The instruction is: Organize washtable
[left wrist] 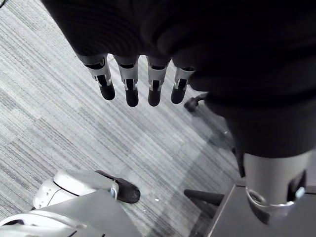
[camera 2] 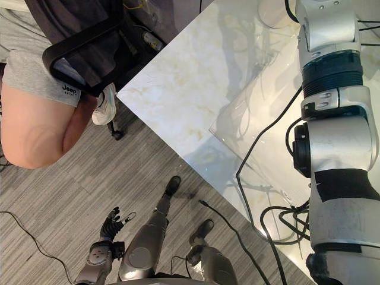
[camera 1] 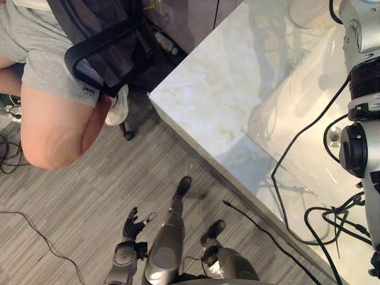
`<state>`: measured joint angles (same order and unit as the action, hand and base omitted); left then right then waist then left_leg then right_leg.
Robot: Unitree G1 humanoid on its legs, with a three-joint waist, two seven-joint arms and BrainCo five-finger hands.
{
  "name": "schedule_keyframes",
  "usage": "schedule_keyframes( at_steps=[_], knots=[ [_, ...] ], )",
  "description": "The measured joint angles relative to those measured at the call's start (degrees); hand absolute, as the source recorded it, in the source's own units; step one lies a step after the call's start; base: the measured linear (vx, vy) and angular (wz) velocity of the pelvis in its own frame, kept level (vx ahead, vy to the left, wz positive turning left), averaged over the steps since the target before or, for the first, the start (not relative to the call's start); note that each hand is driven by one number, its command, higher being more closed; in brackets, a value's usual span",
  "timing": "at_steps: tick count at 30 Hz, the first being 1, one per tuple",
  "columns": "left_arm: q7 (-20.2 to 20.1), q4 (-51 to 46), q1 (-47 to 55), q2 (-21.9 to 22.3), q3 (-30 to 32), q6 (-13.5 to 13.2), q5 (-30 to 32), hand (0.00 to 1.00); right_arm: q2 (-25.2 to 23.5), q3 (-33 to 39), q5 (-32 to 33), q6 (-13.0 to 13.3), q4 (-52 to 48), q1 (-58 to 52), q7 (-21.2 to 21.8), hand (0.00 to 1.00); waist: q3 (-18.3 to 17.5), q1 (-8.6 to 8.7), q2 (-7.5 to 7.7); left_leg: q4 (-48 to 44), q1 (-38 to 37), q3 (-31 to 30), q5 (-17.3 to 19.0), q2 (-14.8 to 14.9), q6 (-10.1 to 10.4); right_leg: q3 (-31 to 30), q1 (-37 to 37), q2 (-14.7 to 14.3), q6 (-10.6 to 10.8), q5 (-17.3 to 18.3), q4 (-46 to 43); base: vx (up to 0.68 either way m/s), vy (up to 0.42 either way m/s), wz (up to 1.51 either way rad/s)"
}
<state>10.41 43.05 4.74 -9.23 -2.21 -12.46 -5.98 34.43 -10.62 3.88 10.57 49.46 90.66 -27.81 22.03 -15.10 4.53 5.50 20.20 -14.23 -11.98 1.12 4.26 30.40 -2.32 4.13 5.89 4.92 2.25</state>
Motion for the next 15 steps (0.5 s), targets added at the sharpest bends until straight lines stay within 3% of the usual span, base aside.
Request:
schedule_keyframes(
  at_steps=[15],
  knots=[
    [0.88, 0.54, -0.15, 0.09, 0.00, 0.12, -0.10, 0.00, -0.01, -0.61, 0.04, -0.01, 1.06, -3.94, 0.03, 0.00, -0.01, 0.27, 0.01, 0.00, -1.63, 0.67, 0.00, 0.27, 0.00, -0.70, 1.25, 0.00, -0.01, 0.00, -0.13, -0.01, 0.026, -0.02]
  ],
)
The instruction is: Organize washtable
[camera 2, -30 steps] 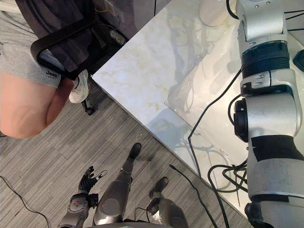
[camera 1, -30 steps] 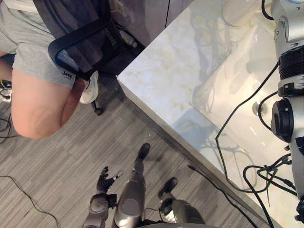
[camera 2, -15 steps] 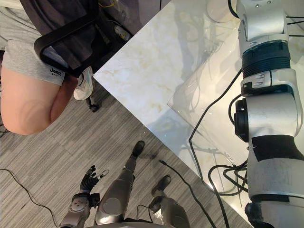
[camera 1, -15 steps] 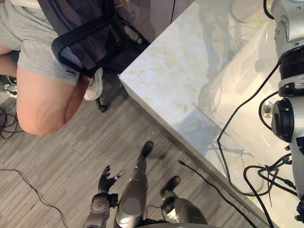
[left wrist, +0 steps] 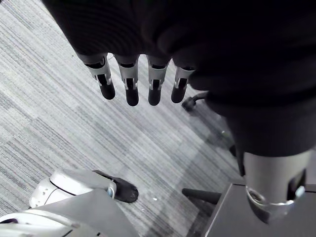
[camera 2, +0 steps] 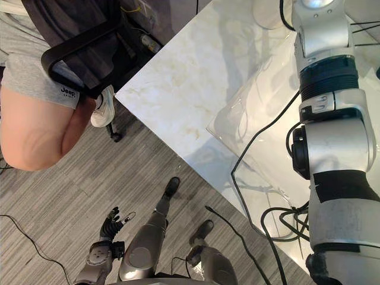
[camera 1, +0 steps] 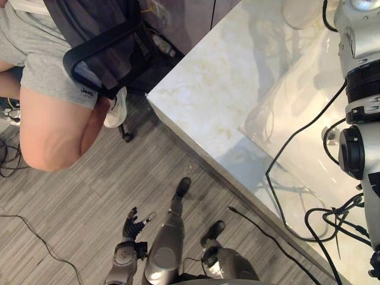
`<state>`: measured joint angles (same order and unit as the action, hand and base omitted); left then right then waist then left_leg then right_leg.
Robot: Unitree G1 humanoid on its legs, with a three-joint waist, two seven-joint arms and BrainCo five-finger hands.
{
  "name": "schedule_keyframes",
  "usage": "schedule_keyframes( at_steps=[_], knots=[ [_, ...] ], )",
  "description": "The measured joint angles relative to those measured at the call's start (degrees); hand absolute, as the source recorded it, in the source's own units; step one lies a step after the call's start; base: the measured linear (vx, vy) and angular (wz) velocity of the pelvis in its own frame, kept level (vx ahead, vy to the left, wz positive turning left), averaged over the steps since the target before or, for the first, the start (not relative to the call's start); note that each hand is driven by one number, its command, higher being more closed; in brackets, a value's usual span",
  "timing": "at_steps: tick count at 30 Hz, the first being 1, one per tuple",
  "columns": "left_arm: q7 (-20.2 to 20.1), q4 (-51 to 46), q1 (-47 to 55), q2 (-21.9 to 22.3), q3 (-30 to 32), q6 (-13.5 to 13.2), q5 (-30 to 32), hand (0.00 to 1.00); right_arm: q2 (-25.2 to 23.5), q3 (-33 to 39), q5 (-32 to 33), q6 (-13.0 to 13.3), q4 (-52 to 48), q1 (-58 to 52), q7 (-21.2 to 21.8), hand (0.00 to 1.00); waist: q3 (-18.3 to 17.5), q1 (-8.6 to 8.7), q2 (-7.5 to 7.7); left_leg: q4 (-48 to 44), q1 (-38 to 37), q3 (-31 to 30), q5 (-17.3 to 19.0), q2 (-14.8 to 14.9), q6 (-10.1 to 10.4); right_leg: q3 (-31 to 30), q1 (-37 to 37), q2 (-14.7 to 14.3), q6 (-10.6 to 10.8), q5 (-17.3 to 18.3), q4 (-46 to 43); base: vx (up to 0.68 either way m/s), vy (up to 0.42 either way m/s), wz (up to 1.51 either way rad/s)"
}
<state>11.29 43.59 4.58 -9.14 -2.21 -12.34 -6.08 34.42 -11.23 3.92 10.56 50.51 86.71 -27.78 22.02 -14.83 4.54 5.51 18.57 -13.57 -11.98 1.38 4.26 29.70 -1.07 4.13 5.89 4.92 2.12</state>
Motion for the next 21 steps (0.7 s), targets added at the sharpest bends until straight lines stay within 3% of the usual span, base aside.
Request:
schedule_keyframes(
  at_steps=[13, 21],
  knots=[
    [0.00, 1.51, -0.85, -0.06, 0.02, 0.25, -0.07, 0.00, -0.12, 2.48, 0.01, 0.03, -0.15, -3.46, 0.08, 0.00, -0.10, 0.38, 0.04, 0.02, -1.07, 0.40, 0.00, 0.14, 0.00, -0.27, 0.91, 0.00, -0.02, -0.01, -0.13, -0.01, 0.032, -0.01],
    [0.01, 1.97, -0.90, -0.22, 0.14, 0.72, -0.04, 0.00, -0.18, 3.33, -0.08, 0.02, -3.85, -5.51, 0.33, 0.00, -0.50, 1.51, 0.11, 0.01, -1.46, 0.99, -0.28, 0.44, 0.40, -0.81, 1.08, -0.10, -0.10, -0.07, -0.11, 0.00, 0.013, -0.02]
  ],
)
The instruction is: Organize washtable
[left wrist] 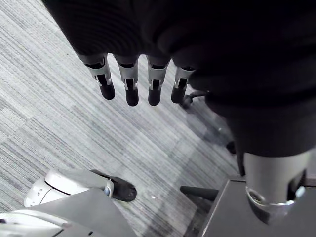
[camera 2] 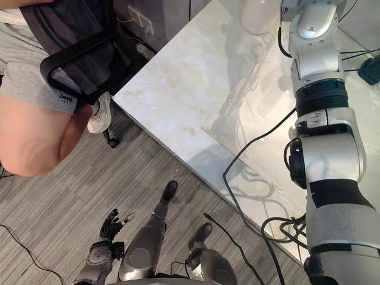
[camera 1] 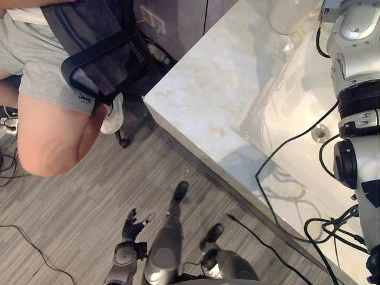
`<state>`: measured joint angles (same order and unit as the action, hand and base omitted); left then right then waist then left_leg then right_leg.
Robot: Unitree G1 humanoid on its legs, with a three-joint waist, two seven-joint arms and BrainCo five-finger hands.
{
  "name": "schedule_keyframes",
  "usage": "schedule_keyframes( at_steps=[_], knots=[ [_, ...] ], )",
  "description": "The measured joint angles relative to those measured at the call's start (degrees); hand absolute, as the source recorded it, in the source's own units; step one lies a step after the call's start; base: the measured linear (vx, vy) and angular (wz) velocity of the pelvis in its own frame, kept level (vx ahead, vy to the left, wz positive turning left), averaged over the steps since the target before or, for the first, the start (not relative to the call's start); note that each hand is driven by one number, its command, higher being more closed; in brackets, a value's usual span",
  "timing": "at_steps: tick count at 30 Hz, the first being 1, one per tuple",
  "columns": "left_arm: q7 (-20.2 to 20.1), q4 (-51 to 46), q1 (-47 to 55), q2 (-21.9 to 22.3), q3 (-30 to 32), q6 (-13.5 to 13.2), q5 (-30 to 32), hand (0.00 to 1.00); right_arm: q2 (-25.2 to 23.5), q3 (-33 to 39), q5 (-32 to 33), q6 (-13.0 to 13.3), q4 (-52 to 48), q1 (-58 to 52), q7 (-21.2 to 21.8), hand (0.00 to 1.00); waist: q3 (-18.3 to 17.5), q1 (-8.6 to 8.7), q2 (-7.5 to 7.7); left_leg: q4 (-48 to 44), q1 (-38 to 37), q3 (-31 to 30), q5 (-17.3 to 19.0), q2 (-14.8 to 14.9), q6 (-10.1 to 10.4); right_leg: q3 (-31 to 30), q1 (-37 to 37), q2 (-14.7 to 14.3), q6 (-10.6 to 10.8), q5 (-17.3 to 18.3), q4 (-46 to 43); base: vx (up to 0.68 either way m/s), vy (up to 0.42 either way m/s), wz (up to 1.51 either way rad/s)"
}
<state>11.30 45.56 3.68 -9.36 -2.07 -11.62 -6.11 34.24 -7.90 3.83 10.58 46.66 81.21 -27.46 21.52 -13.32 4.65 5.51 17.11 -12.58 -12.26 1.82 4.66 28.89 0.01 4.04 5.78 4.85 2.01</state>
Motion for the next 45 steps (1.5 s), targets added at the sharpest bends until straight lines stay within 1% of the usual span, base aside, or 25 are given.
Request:
schedule_keyframes(
  at_steps=[4, 6, 9, 13, 16, 18, 21, 22, 24, 25, 26, 27, 29, 30, 32, 33, 34, 36, 37, 39, 40, 41, 42, 43, 45],
  knots=[
    [-0.01, 0.56, 0.01, 0.11, 0.08, 0.10, 0.09, 0.00, 0.05, 0.91, -2.32, 0.11, -7.93, -3.60, -0.31, 0.00, -1.55, 0.47, 0.08, 0.00, -0.36, 0.28, 0.00, 0.09, 0.00, -0.36, 0.17, 0.01, -0.06, -0.05, 0.01, -0.01, 0.017, -0.04],
    [-0.01, 1.17, 0.07, 0.16, 0.51, 0.12, 0.22, 0.00, 0.07, 0.98, -2.53, 0.21, -12.62, -5.46, -0.29, 0.00, -2.02, 1.44, 0.25, 0.01, -1.16, 0.27, 0.00, 0.02, 0.00, -0.28, 1.02, 0.05, -0.06, -0.04, 0.01, 0.00, 0.000, 0.00],
    [-0.07, 2.21, 0.42, 0.15, 0.54, 0.16, 0.33, 0.00, 1.46, 0.99, -3.98, 0.80, -19.07, -8.82, 0.03, 0.00, -4.93, 2.46, 0.57, 0.05, -1.34, 0.54, 0.02, 0.12, -0.02, -0.59, 1.06, 0.03, -0.07, -0.05, 0.00, -0.04, 0.029, -0.05],
    [-0.39, 2.25, 1.42, 0.08, 1.69, 0.17, 0.73, 0.00, 3.39, 0.99, -3.30, 3.27, -23.23, -10.78, 0.64, 0.00, -6.86, 3.33, 1.60, 0.10, -2.79, 2.11, 0.14, 0.54, -0.15, -2.07, 1.80, 0.05, -0.42, -0.34, 0.01, -0.05, 0.031, -0.19],
    [-1.28, 2.60, 2.26, -0.01, 2.76, 0.20, 1.00, 0.00, 5.74, 0.95, -2.14, 4.46, -27.52, -13.66, 2.14, 0.00, -8.47, 4.58, 2.43, 0.15, -3.91, 3.32, 0.51, 0.87, -0.59, -3.14, 2.38, 0.03, -0.47, -0.51, 0.07, -0.05, 0.021, -0.20],
    [-1.33, 3.89, 2.46, -0.35, 3.19, 0.21, 1.35, 0.00, 8.76, 0.80, -2.24, 5.04, -33.19, -16.51, 3.56, 0.00, -9.03, 5.33, 2.90, 0.38, -5.06, 4.49, 0.79, 1.03, -0.81, -4.10, 2.71, 0.11, -0.48, -0.63, 0.13, -0.07, 0.022, -0.22],
    [-1.38, 4.69, 4.27, -0.67, 5.28, 0.98, 2.30, 0.00, 14.60, 1.70, -4.01, 7.21, -42.58, -23.57, 5.33, 0.00, -11.53, 7.71, 4.32, 0.40, -6.13, 6.57, 1.26, 1.31, -1.02, -6.18, 2.73, 0.33, -0.46, -0.81, 0.20, -0.02, 0.020, -0.30],
    [-1.38, 4.77, 4.44, -0.77, 5.36, 1.12, 2.32, 0.00, 15.08, 1.98, -4.30, 7.30, -43.48, -24.31, 5.41, 0.00, -11.85, 8.09, 4.41, 0.40, -6.17, 6.74, 1.28, 1.33, -1.03, -6.34, 2.70, 0.34, -0.46, -0.86, 0.22, 0.01, 0.014, -0.39],
    [-1.55, 6.05, 4.83, -0.96, 6.30, 1.43, 2.45, 0.00, 17.63, 9.62, -6.06, 9.08, -49.44, -31.42, 6.34, 0.00, -13.19, 9.93, 4.93, 0.20, -7.57, 8.95, 1.41, 1.53, -1.21, -8.39, 3.04, 0.63, -0.39, -1.32, 0.18, 0.01, 0.014, -0.40],
    [-1.56, 6.32, 4.90, -0.92, 6.32, 1.45, 2.45, 0.00, 18.27, 12.32, -6.80, 9.39, -50.45, -33.46, 6.25, 0.00, -13.75, 10.21, 4.88, 0.20, -7.75, 9.73, 1.51, 1.64, -1.32, -8.95, 2.91, 0.68, -0.43, -1.50, 0.21, -0.01, 0.018, -0.49],
    [-1.84, 6.37, 5.34, -0.74, 6.72, 1.44, 2.46, 0.00, 18.84, 18.27, -7.61, 9.84, -51.43, -37.33, 6.21, 0.00, -14.71, 11.39, 4.83, 0.33, -8.24, 10.95, 1.55, 1.76, -1.34, -10.10, 2.84, 0.78, -0.40, -1.80, 0.22, -0.02, 0.015, -0.41],
    [-2.00, 6.51, 5.45, -0.64, 6.89, 1.44, 2.45, 0.00, 18.96, 21.83, -8.15, 10.05, -51.69, -39.56, 6.08, 0.00, -15.11, 11.93, 4.75, 0.43, -8.59, 11.51, 1.66, 1.85, -1.40, -10.62, 2.87, 0.84, -0.39, -1.95, 0.21, -0.04, 0.020, -0.48],
    [-2.48, 6.87, 5.80, 0.44, 7.54, 1.43, 2.53, 0.00, 18.99, 36.10, -9.22, 10.20, -51.34, -49.96, 3.61, 0.00, -16.99, 14.04, 4.16, 0.47, -9.78, 13.59, 2.30, 2.17, -1.35, -12.81, 2.83, 0.95, -0.39, -2.17, 0.13, -0.05, 0.024, -0.48],
    [-2.49, 6.87, 5.99, 1.00, 7.93, 1.41, 2.76, 0.00, 18.72, 39.72, -9.30, 10.21, -51.32, -52.90, 3.09, 0.00, -17.41, 14.42, 3.88, 0.48, -10.04, 13.99, 2.39, 2.21, -1.39, -13.26, 2.79, 1.02, -0.39, -2.16, 0.12, -0.05, 0.022, -0.42],
    [-2.53, 7.52, 6.94, 3.03, 9.53, 1.40, 3.51, 0.00, 15.73, 52.83, -9.07, 10.26, -49.79, -62.78, 0.62, 0.00, -19.16, 16.61, 2.54, 0.50, -11.15, 15.71, 2.88, 2.21, -1.56, -14.94, 2.78, 1.23, -0.15, -1.85, -0.03, -0.05, 0.022, -0.44],
    [-2.62, 8.15, 7.13, 3.85, 10.10, 1.40, 3.65, 0.00, 12.53, 58.04, -8.31, 10.13, -48.83, -67.07, -0.30, 0.00, -19.85, 17.57, 2.00, 0.51, -11.71, 16.31, 3.07, 2.21, -1.46, -15.17, 2.83, 1.35, -0.39, -1.74, -0.11, -0.04, 0.018, -0.45],
    [-2.67, 8.48, 7.14, 4.11, 10.40, 1.41, 3.89, 0.00, 10.47, 59.99, -7.78, 10.07, -48.37, -68.99, -0.59, 0.00, -20.04, 17.91, 1.80, 0.51, -12.04, 16.48, 3.18, 2.28, -1.39, -15.18, 2.83, 1.45, -0.39, -1.74, -0.29, -0.03, 0.006, -0.40],
    [-3.48, 9.17, 7.68, 4.81, 11.25, 1.48, 4.63, 0.00, 1.49, 65.27, -5.94, 8.97, -47.53, -77.17, -1.71, 0.00, -20.67, 19.26, 1.22, 0.51, -12.85, 17.29, 3.64, 2.75, -0.88, -15.18, 2.81, 1.50, -0.41, -1.72, -0.79, -0.03, -0.007, -0.28],
    [-3.66, 9.24, 7.73, 4.83, 11.25, 1.53, 4.64, 0.00, 0.19, 65.54, -5.94, 8.86, -47.49, -78.37, -1.75, 0.00, -20.84, 19.27, 1.02, 0.51, -12.91, 17.41, 3.73, 2.82, -0.81, -15.17, 2.80, 1.50, -0.41, -1.72, -0.80, -0.02, -0.016, -0.17],
    [-3.77, 9.32, 8.05, 5.03, 11.26, 1.85, 4.65, 0.00, -10.11, 65.46, -6.07, 7.13, -46.60, -85.34, -2.49, 0.00, -21.70, 19.43, 0.02, 0.48, -13.01, 17.53, 4.02, 3.10, -0.50, -14.76, 2.85, 1.33, -0.42, -1.74, -0.79, -0.01, -0.009, -0.03],
    [-3.77, 9.32, 8.11, 5.19, 11.27, 1.87, 4.66, 0.00, -12.72, 64.94, -6.07, 6.62, -45.69, -86.48, -2.66, 0.00, -21.84, 19.42, -0.18, 0.48, -13.01, 17.48, 4.10, 3.14, -0.47, -14.65, 2.90, 1.28, -0.42, -1.74, -0.79, -0.01, -0.013, 0.08],
    [-3.77, 9.31, 8.16, 5.73, 11.40, 1.98, 4.67, 0.00, -17.74, 63.04, -5.92, 5.66, -43.19, -88.84, -2.78, 0.00, -21.98, 19.33, -0.40, 0.47, -13.02, 17.54, 4.18, 3.15, -0.59, -14.36, 3.07, 1.27, -0.42, -1.73, -0.78, -0.01, -0.007, 0.15],
    [-3.77, 9.03, 8.12, 6.42, 11.82, 2.33, 4.68, 0.00, -24.42, 59.92, -4.47, 4.24, -40.49, -92.14, -2.71, 0.00, -22.09, 18.89, -0.57, 0.48, -13.05, 17.58, 4.19, 3.18, -0.60, -13.89, 3.27, 1.35, -0.43, -1.73, -0.86, -0.01, -0.004, 0.14],
    [-3.77, 8.97, 8.13, 6.49, 11.84, 2.33, 4.69, 0.00, -25.68, 59.17, -4.11, 4.01, -40.07, -92.64, -2.62, 0.00, -22.10, 18.80, -0.59, 0.48, -13.09, 17.60, 4.19, 3.20, -0.60, -13.82, 3.31, 1.38, -0.43, -1.73, -0.88, 0.01, -0.004, 0.12],
    [-3.66, 8.08, 8.80, 7.94, 13.33, 2.44, 4.60, 0.00, -35.75, 52.04, -0.51, 2.69, -37.14, -96.96, -2.45, 0.00, -22.14, 18.50, -0.97, 0.47, -14.31, 18.18, 4.63, 3.21, -1.20, -13.44, 4.46, 1.91, -0.40, -1.44, -1.19, 0.03, -0.006, 0.02]
  ],
)
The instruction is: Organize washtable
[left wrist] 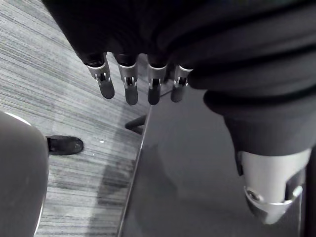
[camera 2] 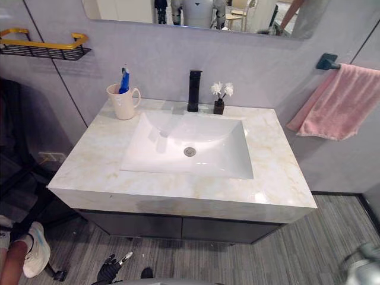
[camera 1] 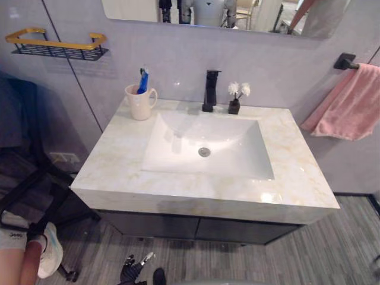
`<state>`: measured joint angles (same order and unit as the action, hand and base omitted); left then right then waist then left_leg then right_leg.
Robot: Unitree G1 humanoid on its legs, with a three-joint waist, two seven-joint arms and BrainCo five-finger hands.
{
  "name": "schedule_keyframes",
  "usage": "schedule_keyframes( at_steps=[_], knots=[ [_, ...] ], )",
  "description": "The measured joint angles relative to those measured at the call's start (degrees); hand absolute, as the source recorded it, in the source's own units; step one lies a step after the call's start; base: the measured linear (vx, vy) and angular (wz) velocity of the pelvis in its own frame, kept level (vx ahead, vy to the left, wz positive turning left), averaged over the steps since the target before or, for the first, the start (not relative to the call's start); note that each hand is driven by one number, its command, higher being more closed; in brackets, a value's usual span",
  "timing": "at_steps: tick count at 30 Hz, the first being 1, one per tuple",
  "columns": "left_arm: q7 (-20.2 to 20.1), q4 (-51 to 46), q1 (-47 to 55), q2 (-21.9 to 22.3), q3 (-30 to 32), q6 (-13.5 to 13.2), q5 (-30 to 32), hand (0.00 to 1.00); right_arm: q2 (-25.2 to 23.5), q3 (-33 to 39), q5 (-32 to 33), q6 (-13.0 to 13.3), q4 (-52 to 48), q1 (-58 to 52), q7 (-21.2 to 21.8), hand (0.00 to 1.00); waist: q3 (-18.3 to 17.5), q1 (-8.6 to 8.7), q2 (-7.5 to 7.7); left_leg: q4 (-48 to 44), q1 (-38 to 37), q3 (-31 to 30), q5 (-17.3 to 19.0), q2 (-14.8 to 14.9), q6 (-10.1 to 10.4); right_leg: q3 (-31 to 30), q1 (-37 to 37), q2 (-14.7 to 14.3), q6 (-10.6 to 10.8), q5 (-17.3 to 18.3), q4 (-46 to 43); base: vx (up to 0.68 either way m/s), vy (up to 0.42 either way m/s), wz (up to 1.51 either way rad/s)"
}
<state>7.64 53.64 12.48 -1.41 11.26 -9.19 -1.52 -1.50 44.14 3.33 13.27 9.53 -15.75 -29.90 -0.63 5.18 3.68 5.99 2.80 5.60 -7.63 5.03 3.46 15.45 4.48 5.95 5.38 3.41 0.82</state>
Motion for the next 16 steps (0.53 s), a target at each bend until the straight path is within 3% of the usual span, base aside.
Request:
schedule_keyframes(
  at_steps=[2, 5, 9, 16],
  knots=[
    [0.10, -1.45, 0.28, 0.67, 0.23, 0.00, -0.08, 0.00, -3.38, -6.55, 4.57, -0.11, 5.22, -2.27, 1.19, 0.00, 0.18, -1.16, -0.32, -0.01, -1.28, 1.26, 0.61, -0.23, -0.20, 0.24, 0.52, 0.70, 0.22, 0.68, -1.10, 0.04, 0.016, -0.18],
    [0.08, -1.45, 0.01, 1.07, -0.11, 0.06, -0.15, 0.00, -3.23, -12.58, 9.38, -0.39, 16.03, -3.17, 6.47, 0.00, 0.81, -2.07, -0.90, 0.01, -3.16, 2.86, 1.53, -0.99, -0.59, 0.35, 1.55, 1.71, 0.49, 0.94, -1.78, 0.04, 0.027, -0.18],
    [0.09, -1.30, -0.33, 0.79, -1.35, 0.05, -0.18, 0.00, -3.16, -15.49, 10.87, -2.01, 32.00, -3.05, 14.06, 0.00, 1.17, -2.98, -1.07, 0.02, -3.64, 2.58, 2.11, -2.23, -1.08, 1.09, 2.41, 2.58, 0.66, 1.25, -1.65, 0.06, 0.032, 0.07],
    [-0.03, 0.54, -2.05, -0.30, -3.30, -0.03, -0.17, 0.00, -3.04, -16.81, 10.42, -4.77, 42.05, -1.73, 19.08, 0.00, 3.43, -2.98, -0.68, 0.02, -4.88, -0.27, 2.21, -3.89, -1.22, 4.14, 5.50, 3.93, 2.06, 2.03, -1.65, 0.06, -0.004, 0.22]
  ],
)
